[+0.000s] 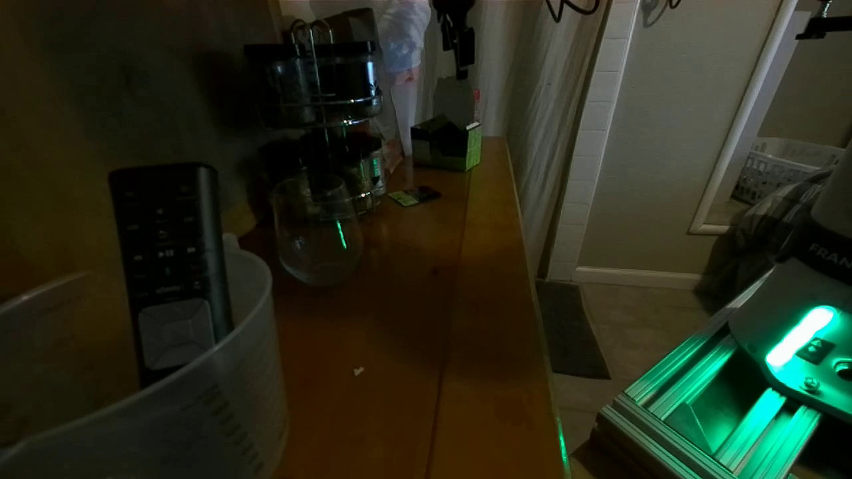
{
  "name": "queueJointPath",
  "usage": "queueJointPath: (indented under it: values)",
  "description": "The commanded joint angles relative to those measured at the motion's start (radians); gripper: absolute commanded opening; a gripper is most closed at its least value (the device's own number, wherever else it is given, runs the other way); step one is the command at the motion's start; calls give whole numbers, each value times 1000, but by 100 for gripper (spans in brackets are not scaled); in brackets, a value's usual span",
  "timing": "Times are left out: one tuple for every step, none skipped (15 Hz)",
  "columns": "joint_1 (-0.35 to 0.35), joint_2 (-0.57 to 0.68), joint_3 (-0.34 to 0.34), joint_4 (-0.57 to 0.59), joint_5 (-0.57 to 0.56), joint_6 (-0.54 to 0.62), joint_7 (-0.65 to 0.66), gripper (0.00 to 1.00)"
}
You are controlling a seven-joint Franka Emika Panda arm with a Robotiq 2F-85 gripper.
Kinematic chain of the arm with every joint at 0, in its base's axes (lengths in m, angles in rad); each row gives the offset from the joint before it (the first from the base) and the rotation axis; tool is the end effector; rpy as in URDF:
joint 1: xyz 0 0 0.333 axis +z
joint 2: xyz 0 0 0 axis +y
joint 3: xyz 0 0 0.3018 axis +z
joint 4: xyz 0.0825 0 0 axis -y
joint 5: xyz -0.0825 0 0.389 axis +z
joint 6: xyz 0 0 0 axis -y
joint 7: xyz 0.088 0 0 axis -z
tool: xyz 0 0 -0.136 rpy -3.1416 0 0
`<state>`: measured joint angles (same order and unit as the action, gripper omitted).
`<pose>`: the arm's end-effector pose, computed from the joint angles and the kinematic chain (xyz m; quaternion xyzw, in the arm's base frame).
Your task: Put some green sachets in the green box
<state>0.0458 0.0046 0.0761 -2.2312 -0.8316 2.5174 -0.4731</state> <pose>0.5614 0.0628 0.3552 0.7806 0.5441 0.0776 0.2977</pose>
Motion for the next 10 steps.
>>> queueJointPath:
  values:
    - [2, -20, -9, -25, -71, 9, 72, 100]
    - [1, -46, -11, -42, -56, 28, 61, 100]
    - [1, -91, -12, -70, -64, 47, 53, 100]
    - [0, -132, -14, -103, -47, 80, 10, 100]
    - [-2, -185, -21, -149, -31, 140, -36, 100]
    - [-4, -243, -34, -202, -14, 201, -91, 100]
    - [-3, -297, -55, -253, -3, 267, -131, 100]
    - [1, -343, -79, -294, 3, 326, -169, 100]
    - [-8, -392, -105, -338, -39, 405, -169, 100]
    - [3, -258, -67, -211, -20, 298, -119, 100]
